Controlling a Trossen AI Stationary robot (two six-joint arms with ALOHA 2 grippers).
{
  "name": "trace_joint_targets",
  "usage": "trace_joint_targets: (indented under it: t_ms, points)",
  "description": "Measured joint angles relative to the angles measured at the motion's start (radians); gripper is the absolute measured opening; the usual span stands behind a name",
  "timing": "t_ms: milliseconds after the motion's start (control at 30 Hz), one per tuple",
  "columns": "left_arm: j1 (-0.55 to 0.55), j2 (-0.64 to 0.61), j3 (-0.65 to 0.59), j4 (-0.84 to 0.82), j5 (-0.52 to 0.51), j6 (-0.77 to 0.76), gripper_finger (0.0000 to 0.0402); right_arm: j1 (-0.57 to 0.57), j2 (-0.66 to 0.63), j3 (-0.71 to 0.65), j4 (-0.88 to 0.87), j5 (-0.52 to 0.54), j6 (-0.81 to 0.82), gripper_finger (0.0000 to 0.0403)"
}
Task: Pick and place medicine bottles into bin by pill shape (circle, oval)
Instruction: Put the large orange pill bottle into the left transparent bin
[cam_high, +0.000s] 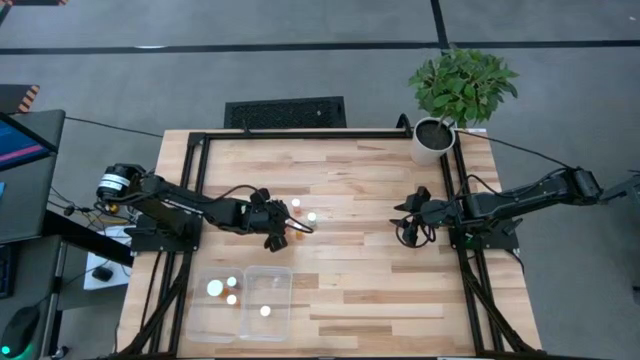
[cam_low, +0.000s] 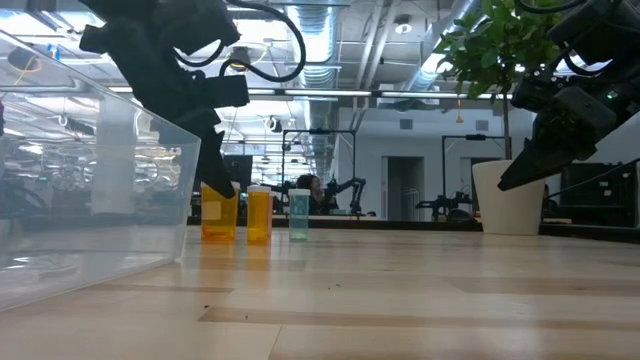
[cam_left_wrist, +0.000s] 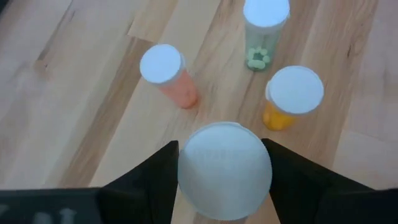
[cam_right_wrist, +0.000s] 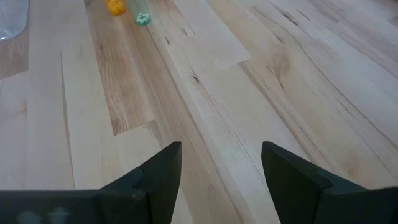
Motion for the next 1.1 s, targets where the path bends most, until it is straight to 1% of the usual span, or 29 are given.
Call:
trace_joint_targets:
  t_ms: [133,233,400,567,700,867,1000,1100]
  points:
    - [-0.015,0.001,0.035,-0.020,0.015,0.008,0.0206,0.000,0.000,0.000,0.000,0.000,0.001,0.0234]
    - [-0.023,0.001,0.084,-0.060,0.008,0.019,0.0205,0.000,0.000,0.000,0.000,0.000,0.009,0.0234]
    - [-0.036,0.001,0.190,-0.196,-0.005,0.024,0.0194,0.000,0.000,0.000,-0.001,0.000,0.010,0.0234]
    - [-0.081,0.001,0.327,-0.361,-0.062,0.008,0.0207,0.000,0.000,0.000,-0.001,0.000,0.010,0.0234]
    - [-0.132,0.000,0.451,-0.488,-0.100,-0.005,0.0206,0.000,0.000,0.000,-0.001,0.000,0.010,0.0234]
    - [-0.216,-0.002,0.576,-0.608,-0.123,-0.103,0.0201,0.000,0.000,0.000,-0.001,0.000,0.010,0.0234]
    - [-0.324,-0.002,0.612,-0.699,-0.116,-0.265,0.0207,0.000,0.000,0.000,-0.001,0.000,0.010,0.0234]
    - [-0.421,-0.002,0.612,-0.769,-0.086,-0.405,0.0208,0.000,0.000,0.000,-0.001,0.000,0.009,0.0234]
